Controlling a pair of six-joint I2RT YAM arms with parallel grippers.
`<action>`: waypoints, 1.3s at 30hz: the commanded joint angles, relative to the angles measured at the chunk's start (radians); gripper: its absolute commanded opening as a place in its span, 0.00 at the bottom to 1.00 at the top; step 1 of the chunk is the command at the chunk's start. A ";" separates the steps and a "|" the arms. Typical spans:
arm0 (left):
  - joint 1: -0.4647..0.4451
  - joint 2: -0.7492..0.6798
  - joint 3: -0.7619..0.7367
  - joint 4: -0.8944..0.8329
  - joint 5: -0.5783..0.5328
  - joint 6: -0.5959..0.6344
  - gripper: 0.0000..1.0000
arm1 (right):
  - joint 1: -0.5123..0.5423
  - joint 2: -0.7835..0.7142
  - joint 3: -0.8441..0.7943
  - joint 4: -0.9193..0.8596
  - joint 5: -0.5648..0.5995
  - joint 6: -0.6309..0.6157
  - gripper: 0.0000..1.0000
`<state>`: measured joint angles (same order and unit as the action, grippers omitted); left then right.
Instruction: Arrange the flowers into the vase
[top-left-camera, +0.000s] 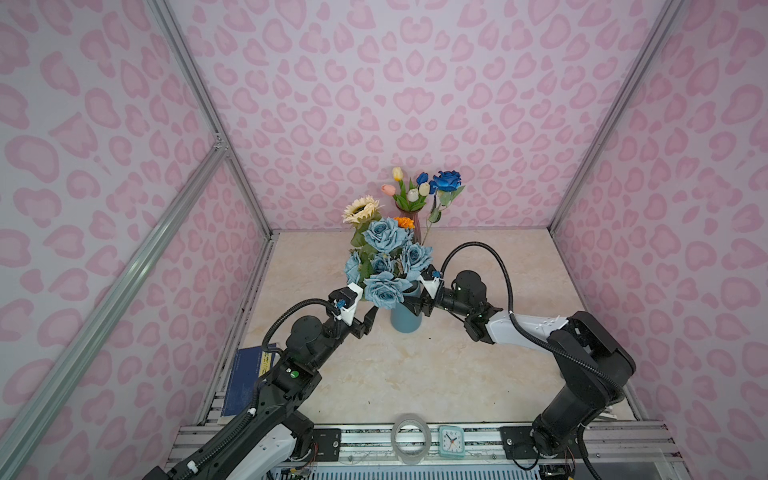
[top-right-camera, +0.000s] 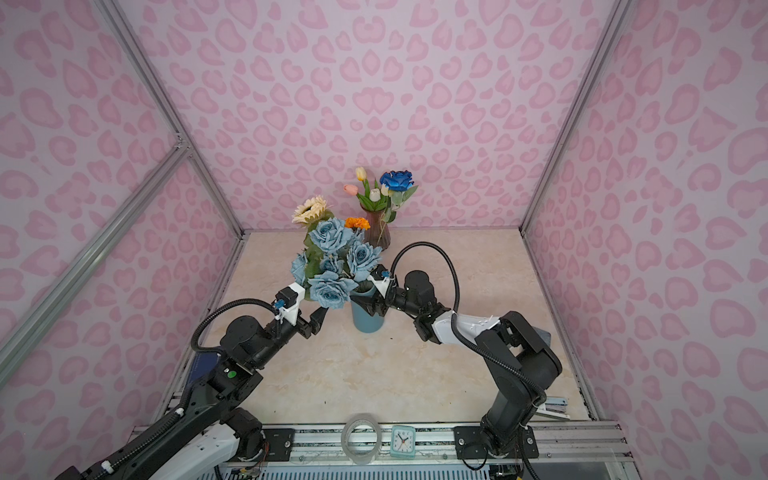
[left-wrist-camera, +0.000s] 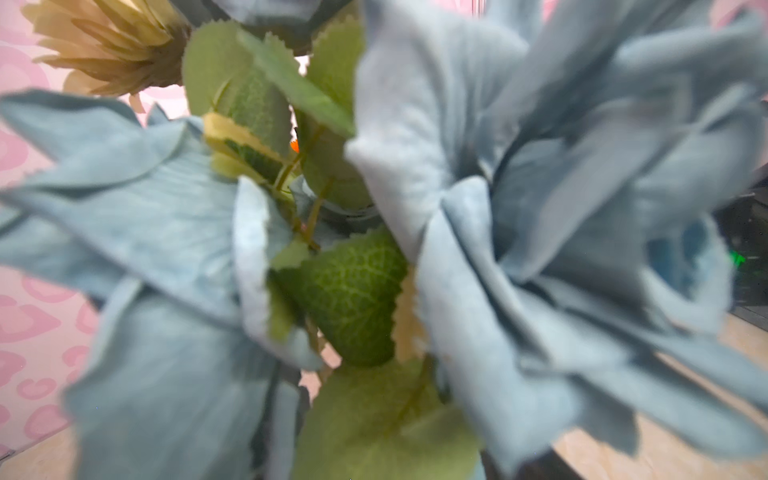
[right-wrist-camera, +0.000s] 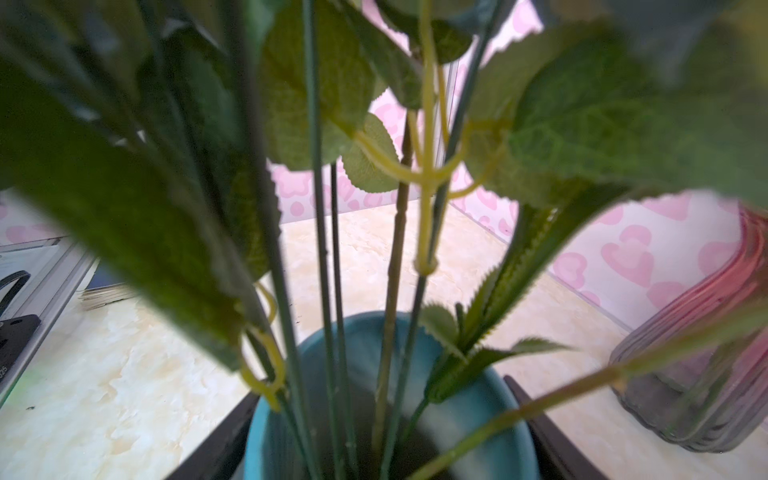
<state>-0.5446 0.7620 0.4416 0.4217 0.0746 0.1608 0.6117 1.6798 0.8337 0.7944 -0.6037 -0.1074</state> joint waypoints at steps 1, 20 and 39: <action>0.002 0.002 0.016 0.048 -0.007 0.006 0.74 | -0.010 -0.009 0.001 0.003 0.020 -0.028 0.55; 0.002 -0.025 0.009 0.044 -0.024 0.005 0.74 | -0.239 -0.032 0.112 -0.033 -0.016 -0.069 0.40; 0.002 -0.041 0.015 0.032 -0.033 0.019 0.74 | -0.540 0.061 0.185 0.138 0.003 0.041 0.37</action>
<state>-0.5442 0.7208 0.4419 0.4210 0.0505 0.1692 0.0925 1.7271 0.9852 0.7002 -0.5941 -0.1123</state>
